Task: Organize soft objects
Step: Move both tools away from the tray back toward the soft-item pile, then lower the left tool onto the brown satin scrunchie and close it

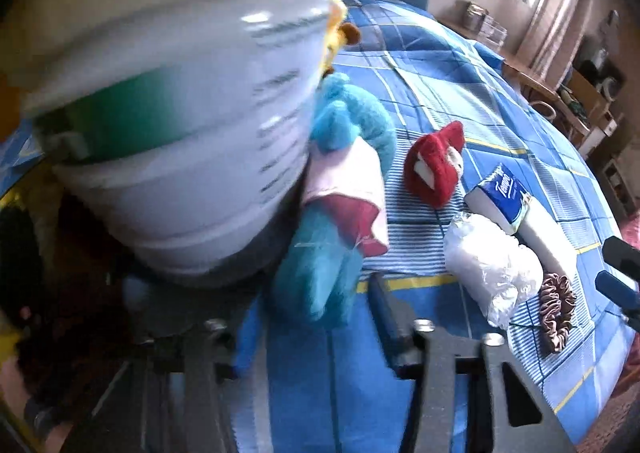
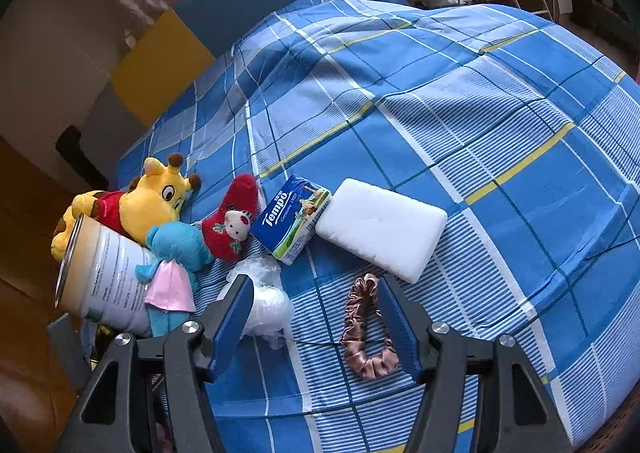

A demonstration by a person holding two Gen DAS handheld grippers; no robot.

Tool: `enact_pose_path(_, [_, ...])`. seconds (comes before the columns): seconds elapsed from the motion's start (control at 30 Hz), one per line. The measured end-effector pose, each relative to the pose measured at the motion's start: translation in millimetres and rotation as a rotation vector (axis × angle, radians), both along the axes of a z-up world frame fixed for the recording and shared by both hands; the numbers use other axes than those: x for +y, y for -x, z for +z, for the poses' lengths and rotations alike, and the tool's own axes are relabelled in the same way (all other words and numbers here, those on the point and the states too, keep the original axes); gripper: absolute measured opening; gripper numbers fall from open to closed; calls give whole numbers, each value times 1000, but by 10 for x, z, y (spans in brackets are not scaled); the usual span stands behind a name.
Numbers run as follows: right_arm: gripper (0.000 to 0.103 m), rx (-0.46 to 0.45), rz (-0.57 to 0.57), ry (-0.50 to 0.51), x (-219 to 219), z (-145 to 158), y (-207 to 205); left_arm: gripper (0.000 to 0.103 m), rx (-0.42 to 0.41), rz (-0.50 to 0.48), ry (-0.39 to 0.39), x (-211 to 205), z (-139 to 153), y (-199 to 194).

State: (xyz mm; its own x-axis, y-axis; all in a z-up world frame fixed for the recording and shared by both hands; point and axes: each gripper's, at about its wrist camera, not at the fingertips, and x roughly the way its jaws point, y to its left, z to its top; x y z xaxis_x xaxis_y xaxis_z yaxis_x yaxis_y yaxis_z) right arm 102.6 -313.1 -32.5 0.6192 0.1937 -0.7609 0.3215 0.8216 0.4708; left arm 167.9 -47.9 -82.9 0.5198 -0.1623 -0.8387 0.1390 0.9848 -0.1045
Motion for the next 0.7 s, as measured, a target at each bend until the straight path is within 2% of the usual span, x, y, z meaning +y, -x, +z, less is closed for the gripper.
enact_pose_path(0.07, [65, 4, -12, -17, -34, -17, 6, 22, 7, -15, 9, -18, -30, -54])
enact_pose_path(0.17, [65, 6, -52, -38, -119, -36, 30, 16, -15, -64, 52, -69, -3, -8])
enact_pose_path(0.23, [65, -5, -95, -43, -207, -30, 66, 16, -26, -118, 95, -128, 60, 98])
enact_pose_path(0.4, [65, 10, -164, -75, -358, -89, 104, 16, 1, -232, 192, -321, 155, 386])
enact_pose_path(0.5, [65, 81, -163, -63, -369, -188, 72, 17, 38, -309, 213, -502, 129, 530])
enact_pose_path(0.67, [65, 163, -118, -151, -345, -389, 27, 35, 96, -316, 234, -541, 71, 722])
enact_pose_path(0.7, [65, 179, -113, -162, -336, -422, 21, 36, 94, -311, 226, -532, 69, 763])
